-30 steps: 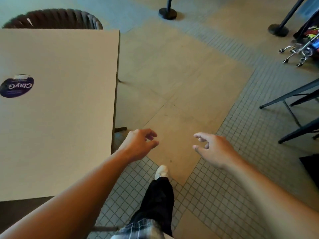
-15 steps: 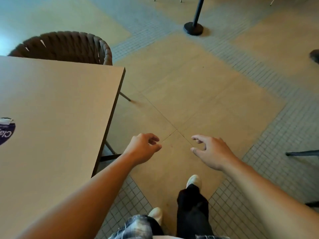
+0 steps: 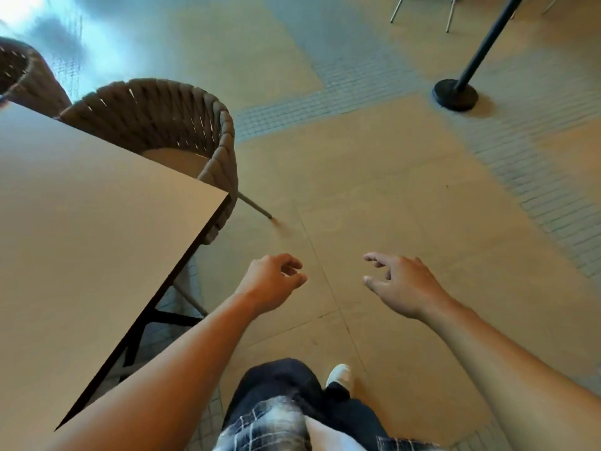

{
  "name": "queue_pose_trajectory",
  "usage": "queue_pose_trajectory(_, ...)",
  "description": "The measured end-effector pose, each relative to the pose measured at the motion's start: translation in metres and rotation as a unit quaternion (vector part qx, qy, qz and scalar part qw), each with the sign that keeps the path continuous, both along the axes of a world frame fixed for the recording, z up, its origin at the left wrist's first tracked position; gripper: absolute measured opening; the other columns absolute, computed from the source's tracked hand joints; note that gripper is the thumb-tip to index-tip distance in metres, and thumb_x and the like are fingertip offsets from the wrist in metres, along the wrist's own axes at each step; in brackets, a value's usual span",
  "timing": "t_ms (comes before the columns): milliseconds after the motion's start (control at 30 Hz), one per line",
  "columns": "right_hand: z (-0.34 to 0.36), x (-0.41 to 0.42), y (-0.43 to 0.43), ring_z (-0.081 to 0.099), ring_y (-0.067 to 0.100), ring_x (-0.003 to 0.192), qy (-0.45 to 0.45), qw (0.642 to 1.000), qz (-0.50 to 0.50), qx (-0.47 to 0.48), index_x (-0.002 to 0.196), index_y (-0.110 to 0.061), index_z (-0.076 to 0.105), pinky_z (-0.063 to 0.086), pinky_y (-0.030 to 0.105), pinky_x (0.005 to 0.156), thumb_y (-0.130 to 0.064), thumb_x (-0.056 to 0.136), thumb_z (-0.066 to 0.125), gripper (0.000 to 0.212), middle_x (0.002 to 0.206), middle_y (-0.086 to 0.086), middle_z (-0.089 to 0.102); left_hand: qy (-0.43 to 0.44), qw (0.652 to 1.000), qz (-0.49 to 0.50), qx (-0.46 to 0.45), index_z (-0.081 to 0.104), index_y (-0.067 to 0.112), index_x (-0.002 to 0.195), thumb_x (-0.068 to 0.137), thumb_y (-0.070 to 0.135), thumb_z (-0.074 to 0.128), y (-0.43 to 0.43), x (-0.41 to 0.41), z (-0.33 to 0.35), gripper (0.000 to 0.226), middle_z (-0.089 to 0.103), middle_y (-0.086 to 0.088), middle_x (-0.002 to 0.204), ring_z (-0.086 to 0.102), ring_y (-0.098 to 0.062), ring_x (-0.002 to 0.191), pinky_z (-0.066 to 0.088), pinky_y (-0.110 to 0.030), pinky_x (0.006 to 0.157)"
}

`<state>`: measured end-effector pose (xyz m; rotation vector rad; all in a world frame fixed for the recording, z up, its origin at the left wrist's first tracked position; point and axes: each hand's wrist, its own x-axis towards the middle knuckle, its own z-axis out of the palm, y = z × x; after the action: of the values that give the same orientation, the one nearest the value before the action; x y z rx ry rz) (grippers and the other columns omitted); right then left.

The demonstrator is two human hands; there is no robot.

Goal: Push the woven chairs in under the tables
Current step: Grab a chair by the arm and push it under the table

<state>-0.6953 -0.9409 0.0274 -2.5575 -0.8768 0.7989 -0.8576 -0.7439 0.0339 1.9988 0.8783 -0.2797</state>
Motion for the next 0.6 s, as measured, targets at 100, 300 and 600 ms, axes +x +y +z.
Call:
queue_pose_trajectory(100,0.006,0.055,0.027,0.057,0.023,0.108,0.001,1.000,0.029,-0.003,0.134,-0.037,0.055,0.046,0.036,0.094,-0.047,0.087,0.063,0.048,0.121,-0.005,0.065,-0.010,0.999,0.048,0.009,0.062,0.026,0.120,0.092,0.036,0.063,0.021,0.042,0.009,0.030,0.062,0.007,0.112,0.060,-0.007,0.098,0.046,-0.020,0.078)
queue_pose_trajectory(300,0.000,0.152,0.093,0.056,0.022,0.108,0.005,0.997,0.079,0.003,0.134,-0.040,0.053,0.047,0.039,0.094,-0.049,0.088,0.061,0.048,0.126,-0.007,0.063,-0.019,0.991,0.132,0.033,0.066,0.024,0.117,0.090,0.036,0.065,0.081,0.115,0.002,0.030,0.066,0.007,0.107,0.063,-0.008,0.097,0.051,-0.026,0.082)
queue_pose_trajectory(600,-0.020,0.289,0.262,0.052,0.019,0.115,0.018,0.986,0.163,-0.022,0.134,-0.043,0.051,0.041,0.039,0.100,-0.050,0.088,0.061,0.047,0.131,-0.012,0.059,0.005,0.971,0.237,0.020,0.067,0.017,0.113,0.090,0.029,0.066,0.212,0.225,-0.032,0.026,0.069,0.002,0.106,0.063,-0.010,0.095,0.052,-0.024,0.081)
